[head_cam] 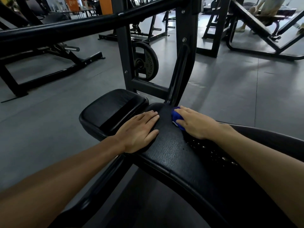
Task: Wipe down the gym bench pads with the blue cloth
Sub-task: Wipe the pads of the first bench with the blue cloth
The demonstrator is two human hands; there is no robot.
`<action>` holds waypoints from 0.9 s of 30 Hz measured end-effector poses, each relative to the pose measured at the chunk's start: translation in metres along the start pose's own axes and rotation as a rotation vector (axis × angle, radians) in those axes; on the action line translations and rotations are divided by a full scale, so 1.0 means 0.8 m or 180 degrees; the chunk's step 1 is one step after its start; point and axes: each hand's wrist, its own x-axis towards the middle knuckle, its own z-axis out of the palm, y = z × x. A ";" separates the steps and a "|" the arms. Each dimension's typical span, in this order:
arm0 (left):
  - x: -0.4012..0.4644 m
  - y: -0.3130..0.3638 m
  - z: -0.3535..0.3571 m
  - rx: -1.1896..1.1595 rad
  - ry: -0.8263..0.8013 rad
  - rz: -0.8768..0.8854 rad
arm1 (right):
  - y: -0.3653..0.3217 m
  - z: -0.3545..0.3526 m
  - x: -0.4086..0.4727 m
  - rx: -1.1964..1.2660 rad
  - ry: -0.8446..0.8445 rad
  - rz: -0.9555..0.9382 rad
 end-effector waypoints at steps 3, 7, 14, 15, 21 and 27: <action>0.001 0.000 0.000 0.0033 0.0087 -0.0052 | 0.001 -0.007 0.000 -0.0028 0.0007 0.0236; 0.000 0.003 -0.001 -0.0006 0.0162 -0.0131 | -0.026 0.000 0.027 -0.0266 0.0214 0.0360; 0.003 0.007 -0.004 -0.0255 0.0214 -0.0189 | -0.083 0.026 -0.023 -0.0166 0.0505 0.0186; 0.002 0.008 -0.007 -0.0214 0.0233 -0.0191 | -0.089 0.025 -0.032 -0.0164 0.0536 0.0177; -0.012 0.012 -0.013 0.0256 0.0042 -0.0451 | -0.125 0.032 -0.103 -0.0088 0.0811 -0.0100; -0.060 0.041 -0.035 -0.0685 0.0289 -0.0552 | -0.127 0.081 -0.153 -0.0051 0.0842 -0.0084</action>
